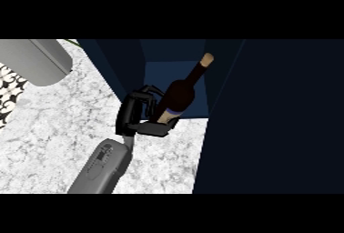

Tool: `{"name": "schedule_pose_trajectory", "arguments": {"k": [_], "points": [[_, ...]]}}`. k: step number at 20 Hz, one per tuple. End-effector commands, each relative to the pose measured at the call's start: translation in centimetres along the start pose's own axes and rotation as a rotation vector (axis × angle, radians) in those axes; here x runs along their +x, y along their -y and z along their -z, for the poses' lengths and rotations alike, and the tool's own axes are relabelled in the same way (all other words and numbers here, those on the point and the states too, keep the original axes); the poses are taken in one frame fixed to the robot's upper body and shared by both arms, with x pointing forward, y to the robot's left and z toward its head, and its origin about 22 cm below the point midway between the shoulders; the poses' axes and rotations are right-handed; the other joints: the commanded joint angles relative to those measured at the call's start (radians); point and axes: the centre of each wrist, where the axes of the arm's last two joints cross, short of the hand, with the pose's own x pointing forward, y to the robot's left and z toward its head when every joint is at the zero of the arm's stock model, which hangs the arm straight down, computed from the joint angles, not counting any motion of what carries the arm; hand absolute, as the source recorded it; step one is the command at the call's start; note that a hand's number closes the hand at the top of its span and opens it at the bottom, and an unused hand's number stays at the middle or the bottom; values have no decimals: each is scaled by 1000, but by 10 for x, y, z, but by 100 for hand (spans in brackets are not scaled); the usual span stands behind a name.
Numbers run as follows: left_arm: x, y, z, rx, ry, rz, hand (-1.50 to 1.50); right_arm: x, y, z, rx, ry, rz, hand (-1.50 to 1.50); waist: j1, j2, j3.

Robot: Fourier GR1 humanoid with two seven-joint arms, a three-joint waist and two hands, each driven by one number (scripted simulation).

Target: Pick up the wine, place it into the cabinet and close the cabinet

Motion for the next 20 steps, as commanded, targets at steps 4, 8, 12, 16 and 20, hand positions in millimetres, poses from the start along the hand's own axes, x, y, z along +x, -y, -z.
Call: {"name": "schedule_pose_trajectory", "arguments": {"k": [4,8,12,16,20], "points": [[3,24,24,-18,-7,10,150,36,4,-26,36,32,112,-150,-6,-1,0],[6,21,51,19,-15,-11,150,36,7,-25,24,46,106,-150,-15,2,0],[-10,24,50,31,-10,0,150,33,6,-23,53,22,122,-150,-22,7,-1],[-5,27,62,28,-41,3,150,34,6,-29,38,46,142,-150,-26,3,1],[-8,28,73,46,-70,89,150,34,3,-26,59,39,144,-150,-41,10,-1]]}}
